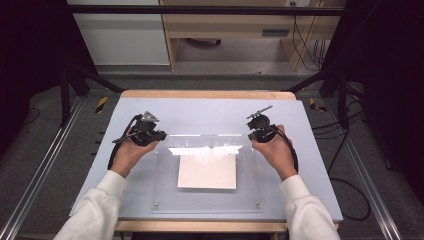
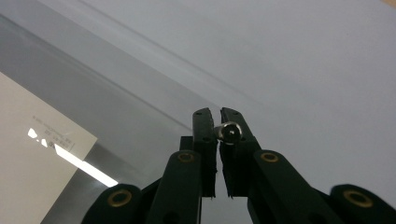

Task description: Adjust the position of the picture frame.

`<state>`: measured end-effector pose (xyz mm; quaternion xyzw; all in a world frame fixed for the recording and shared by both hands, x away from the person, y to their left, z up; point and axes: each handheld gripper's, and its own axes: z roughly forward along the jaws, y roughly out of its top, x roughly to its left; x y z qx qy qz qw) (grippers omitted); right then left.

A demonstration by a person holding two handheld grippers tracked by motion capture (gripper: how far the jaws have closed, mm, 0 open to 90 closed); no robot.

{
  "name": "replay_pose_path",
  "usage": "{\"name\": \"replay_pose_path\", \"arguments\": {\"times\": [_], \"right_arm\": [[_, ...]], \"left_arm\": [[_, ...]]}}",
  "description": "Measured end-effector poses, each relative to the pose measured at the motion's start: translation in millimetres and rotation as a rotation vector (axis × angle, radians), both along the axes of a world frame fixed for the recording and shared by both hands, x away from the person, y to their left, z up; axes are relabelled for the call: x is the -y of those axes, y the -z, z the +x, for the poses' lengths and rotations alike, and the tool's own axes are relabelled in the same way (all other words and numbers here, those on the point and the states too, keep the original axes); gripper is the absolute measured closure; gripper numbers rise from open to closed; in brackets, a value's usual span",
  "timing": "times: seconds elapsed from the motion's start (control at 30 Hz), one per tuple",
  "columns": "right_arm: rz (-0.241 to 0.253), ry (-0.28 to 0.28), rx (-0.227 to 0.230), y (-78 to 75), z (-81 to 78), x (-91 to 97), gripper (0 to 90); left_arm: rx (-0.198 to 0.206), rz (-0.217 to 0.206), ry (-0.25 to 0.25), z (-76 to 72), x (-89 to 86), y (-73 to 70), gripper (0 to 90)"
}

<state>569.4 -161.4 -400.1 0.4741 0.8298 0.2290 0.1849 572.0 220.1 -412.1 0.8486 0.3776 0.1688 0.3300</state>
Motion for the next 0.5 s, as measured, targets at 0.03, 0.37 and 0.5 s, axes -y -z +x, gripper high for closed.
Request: {"name": "replay_pose_path", "arguments": {"times": [0.03, 0.37, 0.5], "right_arm": [[-0.002, -0.004, -0.002, 1.5, 1.0, 0.4, 85.3], [0.017, 0.006, -0.021, 19.0, 2.1, 3.6, 85.2], [0.022, 0.008, -0.023, 24.2, 2.2, 4.3, 85.3]], "left_arm": [[-0.001, -0.002, -0.002, 1.2, 0.6, 1.9, 82.9], [-0.029, -0.011, -0.017, 8.1, 3.0, 17.9, 83.0], [-0.033, -0.011, -0.020, 10.2, 3.0, 23.5, 83.2]]}}
